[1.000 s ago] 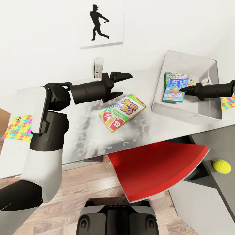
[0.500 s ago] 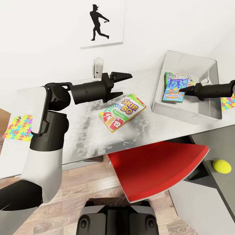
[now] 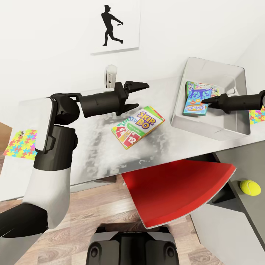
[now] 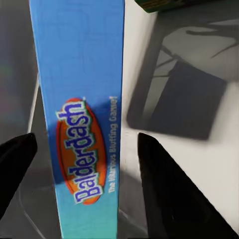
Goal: Put all the toys in the child's room - the three board games (two on the bed and one on the table), the two jigsaw puzzles on the table, and the tennis ball on the table - inside the toy box on the table in the child's room.
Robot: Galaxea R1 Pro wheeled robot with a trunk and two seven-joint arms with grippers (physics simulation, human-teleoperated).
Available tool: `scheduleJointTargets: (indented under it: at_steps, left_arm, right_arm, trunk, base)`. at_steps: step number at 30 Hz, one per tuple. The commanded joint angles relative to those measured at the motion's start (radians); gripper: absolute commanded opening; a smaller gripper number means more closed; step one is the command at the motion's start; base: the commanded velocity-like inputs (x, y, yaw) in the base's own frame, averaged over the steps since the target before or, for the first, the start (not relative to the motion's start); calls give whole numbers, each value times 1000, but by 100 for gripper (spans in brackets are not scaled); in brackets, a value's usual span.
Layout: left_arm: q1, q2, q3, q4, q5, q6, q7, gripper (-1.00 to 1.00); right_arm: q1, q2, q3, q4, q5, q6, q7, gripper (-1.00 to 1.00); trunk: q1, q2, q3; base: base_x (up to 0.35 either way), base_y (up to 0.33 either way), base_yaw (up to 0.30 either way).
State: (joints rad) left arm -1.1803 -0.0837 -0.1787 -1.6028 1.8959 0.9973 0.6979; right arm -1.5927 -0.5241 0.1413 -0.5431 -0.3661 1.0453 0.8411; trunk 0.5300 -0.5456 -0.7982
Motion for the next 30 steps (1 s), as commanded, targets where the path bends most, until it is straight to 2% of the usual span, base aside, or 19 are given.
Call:
scheduleJointTargets:
  at_steps: [1, 30]
  left_arm:
    - [-1, -1, 1, 0, 9, 1, 11, 100]
    - [-1, -1, 1, 0, 9, 1, 11, 100]
  right_arm:
    - [-1, -2, 6, 0, -1, 2, 4, 100]
    - [-1, -3, 6, 0, -1, 2, 4, 100]
  trunk:
    - [0, -1, -1]
    - [0, -1, -1]
  base:
    - [0, 0, 0]
    - [0, 0, 0]
